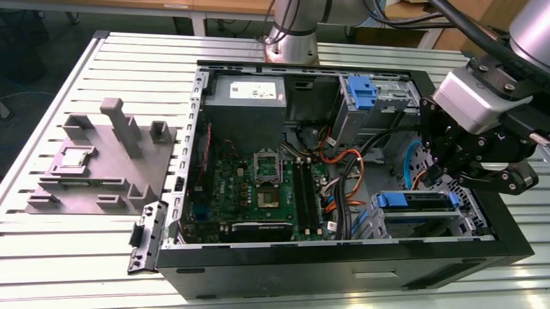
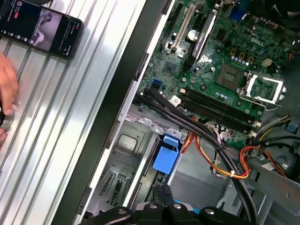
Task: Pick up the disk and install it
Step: 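Insert the first disk wire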
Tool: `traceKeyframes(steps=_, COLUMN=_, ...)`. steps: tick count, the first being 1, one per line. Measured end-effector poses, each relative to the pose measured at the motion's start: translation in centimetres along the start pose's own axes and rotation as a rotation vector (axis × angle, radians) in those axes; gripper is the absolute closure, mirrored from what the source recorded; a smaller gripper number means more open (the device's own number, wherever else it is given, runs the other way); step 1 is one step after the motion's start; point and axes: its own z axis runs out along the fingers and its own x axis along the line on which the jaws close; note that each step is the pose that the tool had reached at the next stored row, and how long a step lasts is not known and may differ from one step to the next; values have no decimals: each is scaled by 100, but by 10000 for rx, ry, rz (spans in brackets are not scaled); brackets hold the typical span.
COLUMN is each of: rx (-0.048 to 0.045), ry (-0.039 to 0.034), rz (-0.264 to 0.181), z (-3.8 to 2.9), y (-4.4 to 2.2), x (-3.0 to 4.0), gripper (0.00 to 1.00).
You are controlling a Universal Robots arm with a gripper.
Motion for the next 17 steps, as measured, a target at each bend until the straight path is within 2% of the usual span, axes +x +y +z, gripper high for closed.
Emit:
traceKeyframes(steps=4, rx=-1, ry=0, rz=-1, z=1, y=-28, x=12, gripper=90)
traceKeyframes(steps=13, rx=0, ry=-1, rz=-2, z=6, y=-165, x=38, gripper=90)
traceKeyframes(steps=17, rx=-2, ry=1, rz=-68, z=7, y=-177, x=39, gripper=90)
